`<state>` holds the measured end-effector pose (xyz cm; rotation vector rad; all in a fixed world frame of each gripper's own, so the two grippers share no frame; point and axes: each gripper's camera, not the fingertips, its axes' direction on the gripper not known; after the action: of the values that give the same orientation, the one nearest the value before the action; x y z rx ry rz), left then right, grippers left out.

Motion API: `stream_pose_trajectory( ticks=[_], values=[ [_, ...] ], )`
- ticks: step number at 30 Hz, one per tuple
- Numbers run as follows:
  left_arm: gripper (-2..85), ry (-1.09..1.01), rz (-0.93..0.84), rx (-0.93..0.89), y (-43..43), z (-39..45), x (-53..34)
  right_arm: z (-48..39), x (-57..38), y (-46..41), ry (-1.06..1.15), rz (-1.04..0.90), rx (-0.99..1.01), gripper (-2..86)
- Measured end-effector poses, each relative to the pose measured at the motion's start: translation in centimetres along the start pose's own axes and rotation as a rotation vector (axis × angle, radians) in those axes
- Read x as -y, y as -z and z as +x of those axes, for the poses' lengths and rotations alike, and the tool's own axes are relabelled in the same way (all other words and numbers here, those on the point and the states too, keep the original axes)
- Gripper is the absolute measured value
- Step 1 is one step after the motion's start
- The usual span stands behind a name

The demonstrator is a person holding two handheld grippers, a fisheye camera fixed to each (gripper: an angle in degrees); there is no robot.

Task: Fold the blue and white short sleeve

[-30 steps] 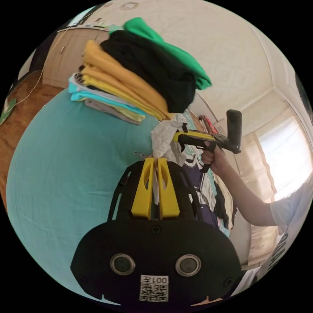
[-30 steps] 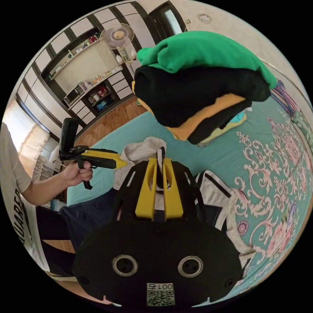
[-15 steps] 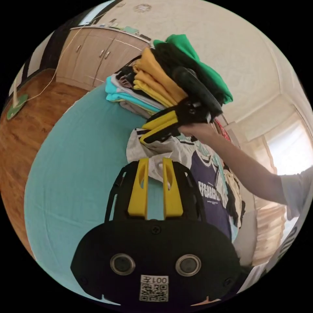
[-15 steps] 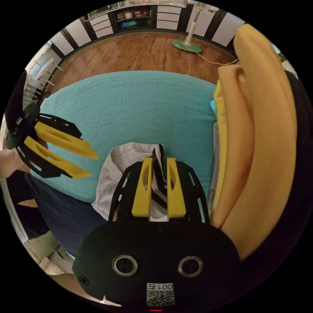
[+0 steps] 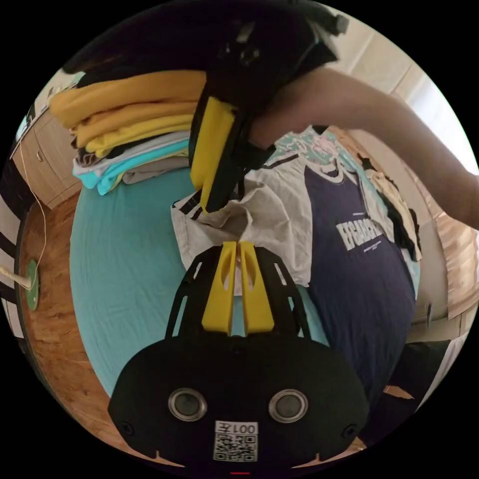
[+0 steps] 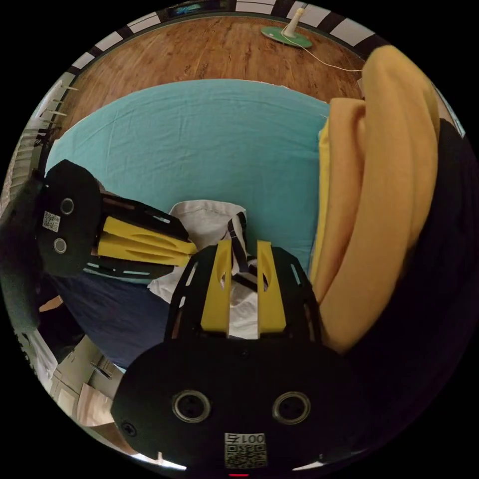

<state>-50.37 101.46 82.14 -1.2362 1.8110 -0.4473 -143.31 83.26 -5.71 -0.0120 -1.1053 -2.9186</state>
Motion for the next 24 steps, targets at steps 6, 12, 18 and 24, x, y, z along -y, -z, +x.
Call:
stream_pose_trajectory(
  ticks=[6, 12, 18, 24],
  values=[
    [-0.9, 0.201, 0.114, -0.121, 4.1, -3.5, -5.0, -0.1, 3.2, -0.6, -0.013, 0.034, 0.018, 4.5],
    [-0.9, 0.338, 0.129, -0.112, 5.1, -5.0, -9.3, 1.4, 5.8, 0.9, -0.099, 0.067, 0.106, 4.1],
    [1.0, 0.403, 0.181, -0.178, 5.7, -6.2, -10.8, -0.7, 6.7, 0.2, -0.120, 0.085, -0.018, 3.5],
    [2.3, 0.316, 0.123, -0.218, 3.2, -4.8, -8.3, -1.3, 6.6, 0.5, -0.176, 0.112, -0.049, 4.0]
  ],
)
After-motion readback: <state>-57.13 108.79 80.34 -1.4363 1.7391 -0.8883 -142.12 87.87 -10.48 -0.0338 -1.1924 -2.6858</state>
